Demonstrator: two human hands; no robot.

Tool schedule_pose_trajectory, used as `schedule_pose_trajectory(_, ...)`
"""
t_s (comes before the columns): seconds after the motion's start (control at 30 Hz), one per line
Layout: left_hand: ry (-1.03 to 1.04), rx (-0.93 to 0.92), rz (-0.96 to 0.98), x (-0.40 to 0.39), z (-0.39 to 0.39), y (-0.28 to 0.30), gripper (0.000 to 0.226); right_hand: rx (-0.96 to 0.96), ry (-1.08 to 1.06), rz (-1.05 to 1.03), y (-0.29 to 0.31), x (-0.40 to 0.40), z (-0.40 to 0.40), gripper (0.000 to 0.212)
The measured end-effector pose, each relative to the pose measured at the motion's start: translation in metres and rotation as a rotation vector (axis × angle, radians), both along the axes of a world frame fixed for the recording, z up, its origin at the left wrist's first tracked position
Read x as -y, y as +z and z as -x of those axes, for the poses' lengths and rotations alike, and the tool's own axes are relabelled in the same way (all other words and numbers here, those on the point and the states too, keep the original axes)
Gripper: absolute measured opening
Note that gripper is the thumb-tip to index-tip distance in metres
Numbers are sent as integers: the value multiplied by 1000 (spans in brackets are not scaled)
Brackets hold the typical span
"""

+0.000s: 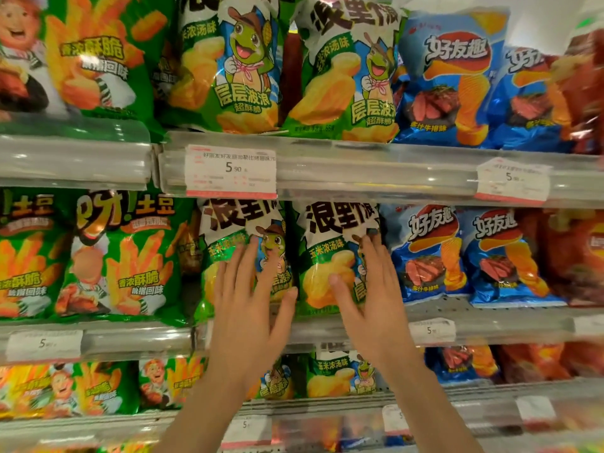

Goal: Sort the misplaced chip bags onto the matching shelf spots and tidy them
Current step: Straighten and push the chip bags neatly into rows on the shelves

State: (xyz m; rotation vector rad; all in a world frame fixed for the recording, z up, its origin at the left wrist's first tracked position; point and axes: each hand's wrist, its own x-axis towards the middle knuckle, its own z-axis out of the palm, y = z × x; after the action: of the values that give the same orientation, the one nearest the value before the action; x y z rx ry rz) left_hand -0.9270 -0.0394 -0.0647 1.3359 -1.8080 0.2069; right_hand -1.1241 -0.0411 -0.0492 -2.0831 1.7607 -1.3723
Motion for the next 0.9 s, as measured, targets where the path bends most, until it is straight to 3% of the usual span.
schedule_pose_trajectory(0.27,-192,-217,-144,-41,29,-20,62,150,-38,-164,-29,-64,26,72)
schedule_pose_trajectory(0.57,-142,-352,-220,-73,93,-23,63,465,48,-300,-37,-83,103,80)
schedule_pose_trajectory(0.9,-46,-492,-242,-78,248,-11,60,505,174,-313,-28,-71,253,80)
